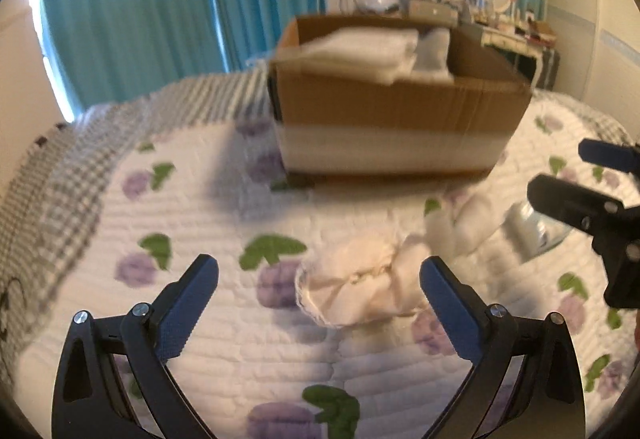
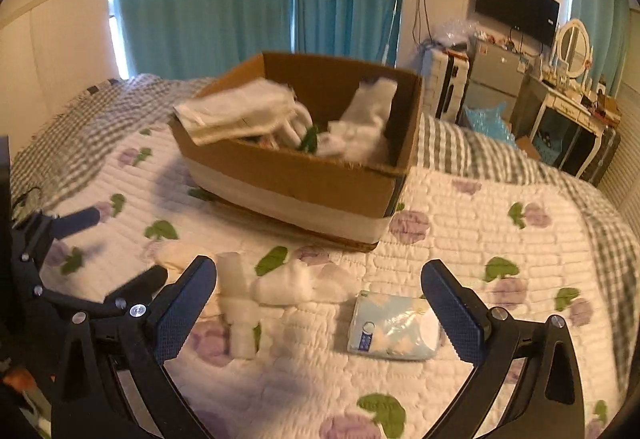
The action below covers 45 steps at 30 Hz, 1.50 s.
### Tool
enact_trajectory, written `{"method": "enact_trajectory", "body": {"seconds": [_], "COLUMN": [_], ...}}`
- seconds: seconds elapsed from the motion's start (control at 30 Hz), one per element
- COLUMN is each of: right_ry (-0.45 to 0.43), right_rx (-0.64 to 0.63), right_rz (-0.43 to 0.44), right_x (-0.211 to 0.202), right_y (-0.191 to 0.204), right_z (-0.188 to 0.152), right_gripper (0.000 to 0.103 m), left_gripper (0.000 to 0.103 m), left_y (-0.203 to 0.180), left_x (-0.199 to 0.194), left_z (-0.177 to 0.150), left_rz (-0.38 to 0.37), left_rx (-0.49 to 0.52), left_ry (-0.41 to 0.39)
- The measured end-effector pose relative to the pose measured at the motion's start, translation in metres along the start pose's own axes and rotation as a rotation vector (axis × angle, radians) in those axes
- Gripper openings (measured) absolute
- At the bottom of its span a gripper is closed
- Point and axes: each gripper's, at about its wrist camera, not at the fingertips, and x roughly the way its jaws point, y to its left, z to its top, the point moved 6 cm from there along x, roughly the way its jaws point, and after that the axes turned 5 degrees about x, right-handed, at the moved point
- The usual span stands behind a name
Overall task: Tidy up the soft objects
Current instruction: 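Grasp the lace cloth with the left tool while the right tool grasps the white sock, then carry the lace cloth and sock into the box and release both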
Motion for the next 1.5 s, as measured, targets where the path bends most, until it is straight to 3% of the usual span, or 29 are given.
{"method": "enact_trajectory", "body": {"seconds": [0.17,0.27,0.33,0.43,0.53,0.73,0.9,0.97,1.07,1.27,1.5], "right_ry": [0.033,0.079,0.098,0.104,0.102,0.128,0.181,0.199,0.215,0.202,0.16], "right_rx": [0.02,0.027,0.011,-0.008,-0.005,-0.001,-0.005,-0.012,-0.021,-0.031,-0.04], "right_rz": [0.017,0.034,0.035,0.028,0.038,0.078,0.127,0.138,0.142,0.139,0.124], "right_x": [0.029,0.041,0.047,0.05,0.047,0.044,0.058,0.066,0.074,0.066,0.03], "right_y": [-0.003,-0.002,0.002,0.007,0.011,0.03,0.057,0.067,0.076,0.079,0.073], "right_z": [-0.018,-0.033,-0.04,-0.045,-0.046,-0.054,-0.062,-0.065,-0.067,-0.07,-0.068], "right_gripper": [0.099,0.096,0.096,0.093,0.088,0.079,0.061,0.045,0.028,0.026,0.026], "left_gripper": [0.083,0.06,0.032,0.016,0.014,0.014,0.014,0.014,0.014,0.014,0.014], "left_y": [-0.009,-0.017,-0.021,-0.026,-0.018,0.015,0.03,0.03,0.033,0.032,0.024], "left_x": [0.023,0.029,0.031,0.022,0.009,-0.015,-0.017,-0.017,-0.017,-0.02,-0.045], "left_z": [-0.012,-0.016,-0.017,-0.018,-0.018,-0.017,-0.018,-0.018,-0.018,-0.019,-0.015], "left_rz": [-0.08,-0.143,-0.188,-0.193,-0.205,-0.132,-0.106,-0.094,-0.088,-0.079,-0.083], "left_rx": [0.009,0.011,0.022,0.05,0.024,-0.029,-0.06,-0.063,-0.065,-0.055,-0.044], "left_ry": [0.063,0.089,0.089,0.083,0.081,0.06,0.062,0.063,0.063,0.059,0.033]}}
